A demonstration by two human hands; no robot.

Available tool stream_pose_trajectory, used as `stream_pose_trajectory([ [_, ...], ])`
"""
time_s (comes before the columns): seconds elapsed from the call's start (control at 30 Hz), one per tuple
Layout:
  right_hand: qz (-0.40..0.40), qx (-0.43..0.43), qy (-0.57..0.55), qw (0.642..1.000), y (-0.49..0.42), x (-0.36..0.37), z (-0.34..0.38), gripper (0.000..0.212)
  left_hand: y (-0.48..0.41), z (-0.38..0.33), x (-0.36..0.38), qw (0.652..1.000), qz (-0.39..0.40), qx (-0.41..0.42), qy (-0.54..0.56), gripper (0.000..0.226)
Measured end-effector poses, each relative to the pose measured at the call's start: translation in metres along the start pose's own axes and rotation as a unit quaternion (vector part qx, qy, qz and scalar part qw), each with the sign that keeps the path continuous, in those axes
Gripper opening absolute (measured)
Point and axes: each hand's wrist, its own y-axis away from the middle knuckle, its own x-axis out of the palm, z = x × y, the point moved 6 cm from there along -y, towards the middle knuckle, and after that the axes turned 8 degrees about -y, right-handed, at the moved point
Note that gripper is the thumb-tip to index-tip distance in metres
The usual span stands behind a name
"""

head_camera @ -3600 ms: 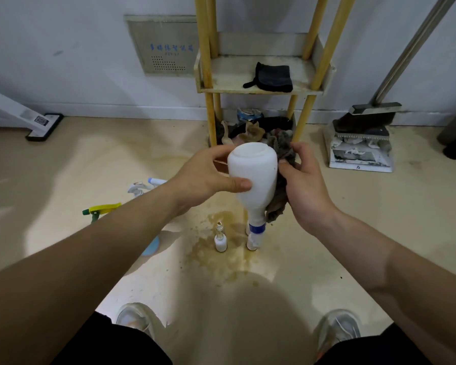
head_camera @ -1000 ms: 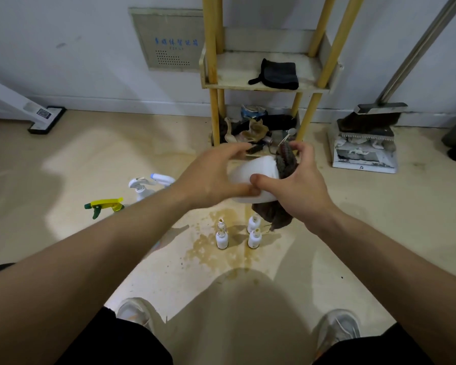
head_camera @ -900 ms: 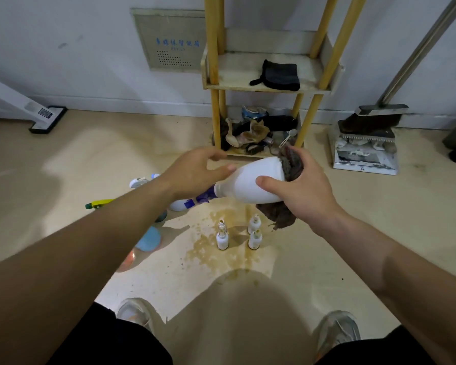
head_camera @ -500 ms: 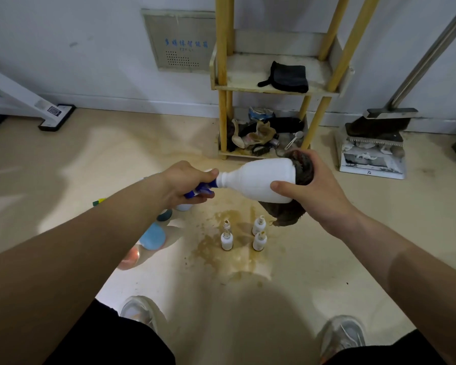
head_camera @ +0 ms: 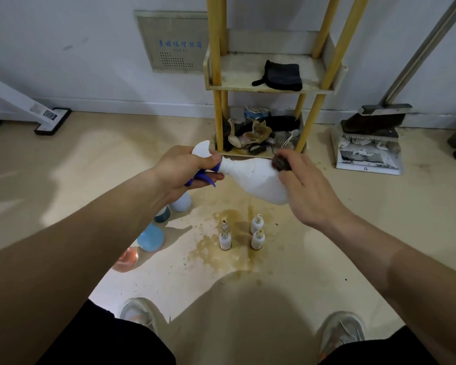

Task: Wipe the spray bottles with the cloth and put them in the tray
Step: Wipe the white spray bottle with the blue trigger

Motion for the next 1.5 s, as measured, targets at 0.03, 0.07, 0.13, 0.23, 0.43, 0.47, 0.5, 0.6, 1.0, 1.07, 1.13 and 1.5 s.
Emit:
stream_pose_trajectory([
  [0.03, 0.006, -0.01, 0.044, 0.999, 0.001, 0.004, 0.0, 0.056, 0.001, -0.001, 0.003, 1.0, -0.007, 0.017, -0.018, 0.023],
  [0.07, 0.011, -0.016, 0.079, 0.997, 0.002, 0.008, 0.0, 0.053, 0.002, -0.002, 0.005, 0.999, -0.018, 0.032, -0.031, 0.022],
  [0.13, 0.018, -0.033, 0.115, 0.993, 0.004, 0.016, 0.001, 0.053, 0.003, -0.003, 0.009, 0.997, -0.041, 0.055, -0.041, 0.02],
  [0.23, 0.024, -0.084, 0.155, 0.984, 0.009, 0.027, 0.008, 0.057, 0.005, -0.006, 0.015, 0.994, -0.057, 0.08, -0.045, 0.012],
  [0.43, 0.03, -0.166, 0.195, 0.966, 0.014, 0.032, 0.023, 0.058, 0.009, -0.013, 0.019, 0.991, -0.038, 0.104, -0.071, 0.016],
  [0.47, 0.025, -0.151, 0.174, 0.973, 0.01, 0.025, 0.019, 0.056, 0.011, -0.015, 0.02, 0.99, -0.031, 0.113, -0.082, 0.019],
  [0.5, 0.019, -0.129, 0.144, 0.981, 0.004, 0.019, 0.013, 0.055, 0.012, -0.017, 0.021, 0.988, -0.025, 0.124, -0.091, 0.022],
  [0.6, 0.003, -0.046, 0.027, 0.999, -0.005, 0.003, -0.004, 0.041, 0.015, -0.021, 0.023, 0.982, -0.021, 0.15, -0.112, 0.021],
  [1.0, 0.029, -0.157, 0.211, 0.964, 0.012, 0.034, 0.016, 0.057, 0.012, -0.019, 0.021, 0.985, -0.051, 0.148, -0.069, 0.017],
  [1.07, 0.032, -0.13, 0.168, 0.977, 0.005, 0.025, 0.012, 0.055, 0.014, -0.023, 0.023, 0.978, -0.03, 0.174, -0.108, 0.022],
  [1.13, 0.044, -0.103, 0.105, 0.988, -0.003, 0.015, 0.009, 0.05, 0.017, -0.028, 0.027, 0.967, -0.007, 0.205, -0.154, 0.025],
  [1.5, 0.033, -0.104, 0.036, 0.993, 0.0, 0.02, 0.007, 0.045, 0.024, -0.033, 0.043, 0.921, 0.07, 0.275, -0.267, 0.022],
])
